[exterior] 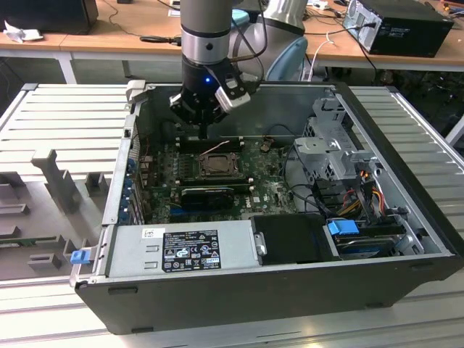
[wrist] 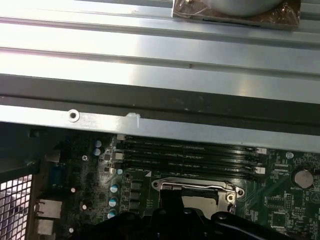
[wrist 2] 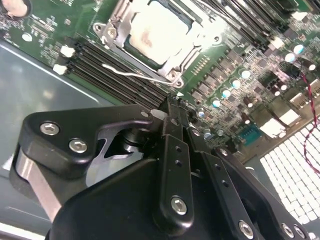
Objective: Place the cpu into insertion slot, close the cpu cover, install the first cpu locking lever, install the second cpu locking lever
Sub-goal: 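Install the first cpu locking lever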
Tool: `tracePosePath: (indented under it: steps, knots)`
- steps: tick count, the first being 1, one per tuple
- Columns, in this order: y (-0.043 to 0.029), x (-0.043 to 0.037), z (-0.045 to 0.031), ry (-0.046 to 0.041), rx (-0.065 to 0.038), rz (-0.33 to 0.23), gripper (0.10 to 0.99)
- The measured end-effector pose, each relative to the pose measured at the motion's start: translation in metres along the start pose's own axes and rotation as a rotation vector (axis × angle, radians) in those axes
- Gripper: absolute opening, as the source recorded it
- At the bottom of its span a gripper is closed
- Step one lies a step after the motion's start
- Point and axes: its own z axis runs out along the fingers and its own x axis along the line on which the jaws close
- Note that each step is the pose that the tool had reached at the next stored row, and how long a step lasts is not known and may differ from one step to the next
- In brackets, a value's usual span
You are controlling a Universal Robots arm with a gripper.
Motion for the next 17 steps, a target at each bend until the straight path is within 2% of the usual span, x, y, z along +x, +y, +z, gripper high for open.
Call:
tracePosePath:
  steps: [5,9,11,12,13,14,17]
  knots:
    - [-0.0013,-0.0143,0.0002,-0.0001,0.000,0.000,0.106]
    - [-0.0020,-0.0213,0.0001,-0.0001,-0.001,0.000,0.106]
    - [-0.0020,-0.0226,0.0003,-0.0020,-0.020,0.004,0.106]
    - [-0.0021,-0.0228,0.0004,-0.0051,-0.046,0.013,0.106]
    - [-0.0021,-0.0230,0.0007,-0.0072,-0.063,0.021,0.106]
    - [-0.0021,-0.0234,0.0015,-0.0084,-0.067,0.028,0.106]
    - [-0.0027,-0.0254,0.0074,-0.0105,-0.067,0.050,0.106]
